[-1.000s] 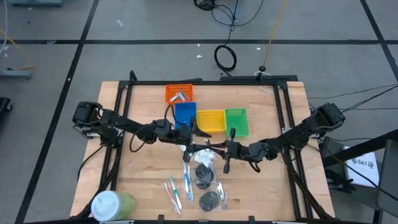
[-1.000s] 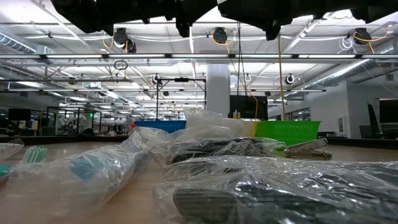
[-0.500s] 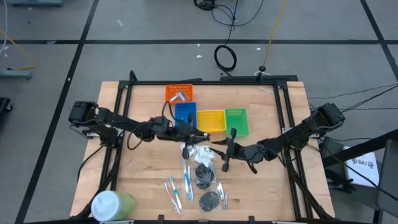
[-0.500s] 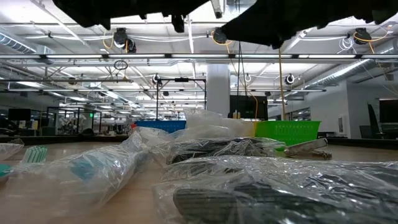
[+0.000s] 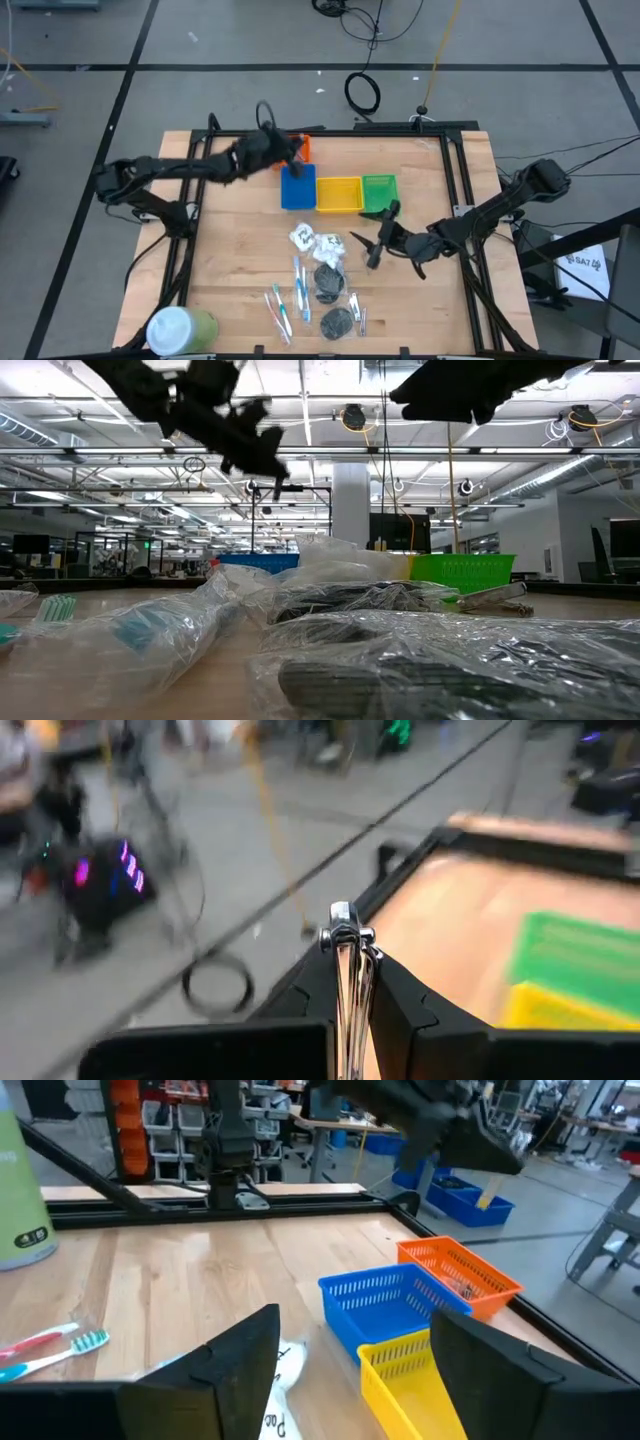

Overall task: Pick & Place Travel size toiletries
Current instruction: Put the nail cutter into the orange basket

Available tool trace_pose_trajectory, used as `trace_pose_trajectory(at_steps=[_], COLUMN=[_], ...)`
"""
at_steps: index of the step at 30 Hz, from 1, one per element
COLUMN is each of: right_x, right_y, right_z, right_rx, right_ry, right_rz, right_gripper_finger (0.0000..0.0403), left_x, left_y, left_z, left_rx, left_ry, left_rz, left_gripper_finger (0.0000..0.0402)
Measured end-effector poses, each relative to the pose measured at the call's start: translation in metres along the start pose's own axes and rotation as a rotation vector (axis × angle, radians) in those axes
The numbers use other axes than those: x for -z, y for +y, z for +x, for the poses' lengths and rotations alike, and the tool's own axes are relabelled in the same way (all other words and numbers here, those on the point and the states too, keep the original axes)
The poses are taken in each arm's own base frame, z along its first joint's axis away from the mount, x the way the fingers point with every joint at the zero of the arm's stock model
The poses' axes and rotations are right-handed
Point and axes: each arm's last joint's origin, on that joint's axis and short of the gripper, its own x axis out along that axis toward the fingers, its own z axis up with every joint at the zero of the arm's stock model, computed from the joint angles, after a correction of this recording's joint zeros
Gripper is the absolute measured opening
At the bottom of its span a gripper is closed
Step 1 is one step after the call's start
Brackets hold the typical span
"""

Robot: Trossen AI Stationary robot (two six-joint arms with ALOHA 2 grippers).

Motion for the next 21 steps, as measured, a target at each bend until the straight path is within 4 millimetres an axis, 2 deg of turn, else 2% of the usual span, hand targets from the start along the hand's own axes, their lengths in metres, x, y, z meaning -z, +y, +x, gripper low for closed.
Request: trace_pose_trajectory(at_steps=[4,7,14,21], right_x=[0.003,0.004,0.004,0.005], right_y=[-0.001,-0.001,-0.001,-0.001], right_z=[0.0,0.0,0.0,0.0], right_rx=[0.002,0.002,0.002,0.002], right_ry=[0.023,0.027,0.028,0.037], right_rz=[-0.002,-0.001,-0.001,-0.01], right_gripper_finger=[0.0238,0.0232,0.0226,0.0228], left_x=[0.028,0.046,0.07,0.073], left_y=[0.038,0.051,0.054,0.055], left_z=[0.023,0.035,0.049,0.05], left_rx=[-0.02,-0.036,-0.045,-0.092], left_ry=[0.132,0.19,0.276,0.295], left_rz=[-0.138,-0.218,-0.245,-0.25], left_gripper_finger=[0.0018,0.0018,0.0043,0.0078])
